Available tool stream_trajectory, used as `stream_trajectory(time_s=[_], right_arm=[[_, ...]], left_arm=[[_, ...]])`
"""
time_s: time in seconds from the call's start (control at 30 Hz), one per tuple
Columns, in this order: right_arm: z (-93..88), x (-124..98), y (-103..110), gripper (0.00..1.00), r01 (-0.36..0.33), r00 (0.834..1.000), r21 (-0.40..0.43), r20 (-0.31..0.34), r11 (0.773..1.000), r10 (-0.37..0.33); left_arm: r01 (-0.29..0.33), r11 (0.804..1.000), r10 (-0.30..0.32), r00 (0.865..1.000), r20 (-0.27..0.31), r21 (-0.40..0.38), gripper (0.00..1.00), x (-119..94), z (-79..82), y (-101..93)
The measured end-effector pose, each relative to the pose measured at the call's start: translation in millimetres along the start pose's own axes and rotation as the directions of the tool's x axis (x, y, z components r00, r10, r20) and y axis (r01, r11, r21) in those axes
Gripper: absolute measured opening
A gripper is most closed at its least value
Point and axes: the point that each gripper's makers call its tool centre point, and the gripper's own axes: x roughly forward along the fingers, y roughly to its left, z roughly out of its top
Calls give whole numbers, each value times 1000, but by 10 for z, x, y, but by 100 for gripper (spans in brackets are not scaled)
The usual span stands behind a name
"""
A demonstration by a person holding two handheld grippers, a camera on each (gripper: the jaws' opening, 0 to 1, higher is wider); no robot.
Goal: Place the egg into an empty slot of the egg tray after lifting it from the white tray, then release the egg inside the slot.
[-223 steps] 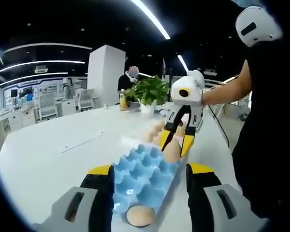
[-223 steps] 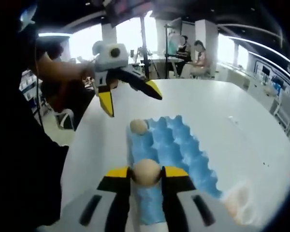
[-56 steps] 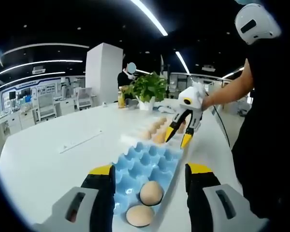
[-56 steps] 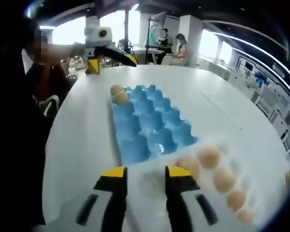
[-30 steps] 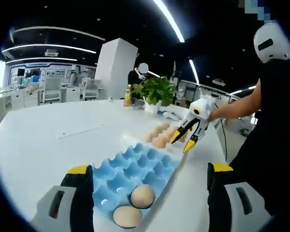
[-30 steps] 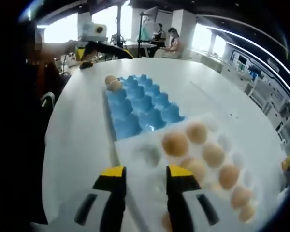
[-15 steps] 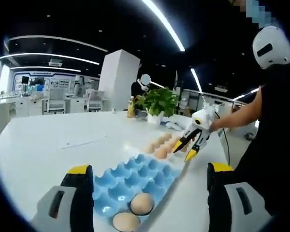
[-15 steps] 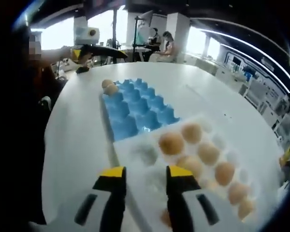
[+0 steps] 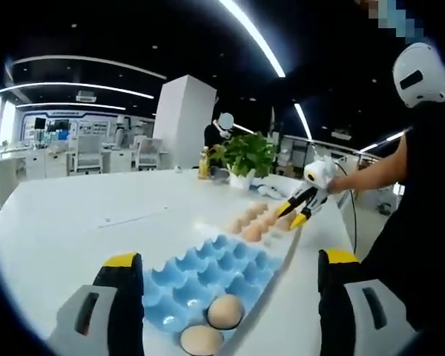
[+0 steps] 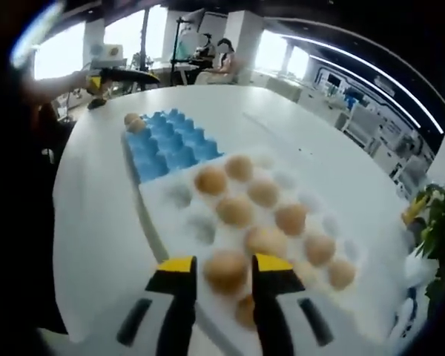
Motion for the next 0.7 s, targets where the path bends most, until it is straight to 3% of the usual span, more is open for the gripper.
stream_trajectory(time_s=[0.23,0.3,0.4,0.57,0.7], right_arm=[[-104,127,-16,26,-43,997,77,-58,996,48],[-138,133,-36,26,-48,995,190,-81,981,65],[-131,138,-28,26,-68,992,140,-94,988,82],[-137,157,-15,26,-86,984,127,-144,988,104],[-149,145,-5,26,-97,986,114,-126,989,112]], left_arm=[[-16,1000,16,1000,-3,6,100,-8,-2,31],[-17,1000,17,1000,-3,4,100,-13,-1,31],[-24,1000,24,1000,-6,4,100,-22,-12,42],[-25,1000,25,999,-22,13,100,-31,-53,40],[-26,1000,26,999,-27,15,100,-29,-64,51]])
